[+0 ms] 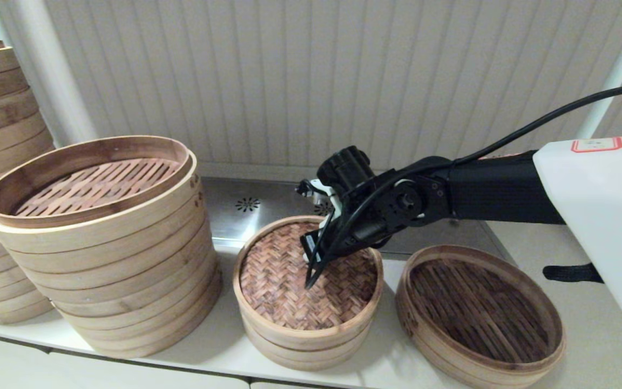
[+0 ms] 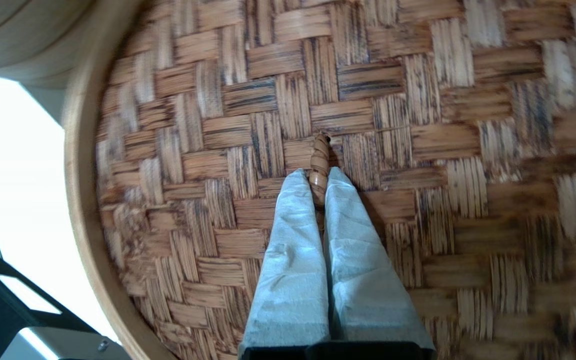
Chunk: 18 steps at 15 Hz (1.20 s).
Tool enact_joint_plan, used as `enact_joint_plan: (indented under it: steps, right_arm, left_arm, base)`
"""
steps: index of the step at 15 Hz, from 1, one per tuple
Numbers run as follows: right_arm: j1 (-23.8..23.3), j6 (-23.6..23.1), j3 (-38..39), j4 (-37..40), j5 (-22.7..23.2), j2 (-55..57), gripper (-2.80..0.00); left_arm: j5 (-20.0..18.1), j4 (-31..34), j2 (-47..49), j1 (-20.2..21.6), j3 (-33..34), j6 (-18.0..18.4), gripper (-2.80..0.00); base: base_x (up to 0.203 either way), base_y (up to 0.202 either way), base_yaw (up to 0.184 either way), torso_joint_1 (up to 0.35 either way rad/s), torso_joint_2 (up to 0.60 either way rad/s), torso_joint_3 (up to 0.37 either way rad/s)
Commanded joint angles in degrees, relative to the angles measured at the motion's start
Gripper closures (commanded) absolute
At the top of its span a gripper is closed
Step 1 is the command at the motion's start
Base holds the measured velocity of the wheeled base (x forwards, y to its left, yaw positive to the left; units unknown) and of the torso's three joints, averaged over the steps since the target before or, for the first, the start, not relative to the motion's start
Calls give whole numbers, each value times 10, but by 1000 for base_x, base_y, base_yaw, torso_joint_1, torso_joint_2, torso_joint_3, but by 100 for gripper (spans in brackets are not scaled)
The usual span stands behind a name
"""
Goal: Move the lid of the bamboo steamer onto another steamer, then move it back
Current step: Put the steamer
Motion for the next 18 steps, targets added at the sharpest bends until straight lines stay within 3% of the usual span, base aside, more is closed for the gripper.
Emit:
enact_joint_plan:
  steps: [1, 14, 15, 16, 18]
  right_arm:
    - [-1, 0, -3, 1, 1, 4, 0]
    - [-5, 1, -6, 6, 0, 25, 0]
    - [-5, 2, -4, 6, 0, 24, -178]
    - [-6, 4, -5, 6, 0, 25, -280]
    - [-7, 7, -9, 6, -1, 17, -280]
  left_arm:
    - [0, 0, 1, 0, 0, 0, 0]
    - [0, -1, 1, 0, 0, 0, 0]
    - [0, 0, 1, 0, 0, 0, 0]
    - [0, 0, 1, 0, 0, 0, 0]
    - [0, 0, 1, 0, 0, 0, 0]
  base:
    - [0, 0, 0, 0, 0, 0]
    - [0, 0, 0, 0, 0, 0]
    - [0, 0, 0, 0, 0, 0]
    - [0, 0, 0, 0, 0, 0]
    - [0, 0, 0, 0, 0, 0]
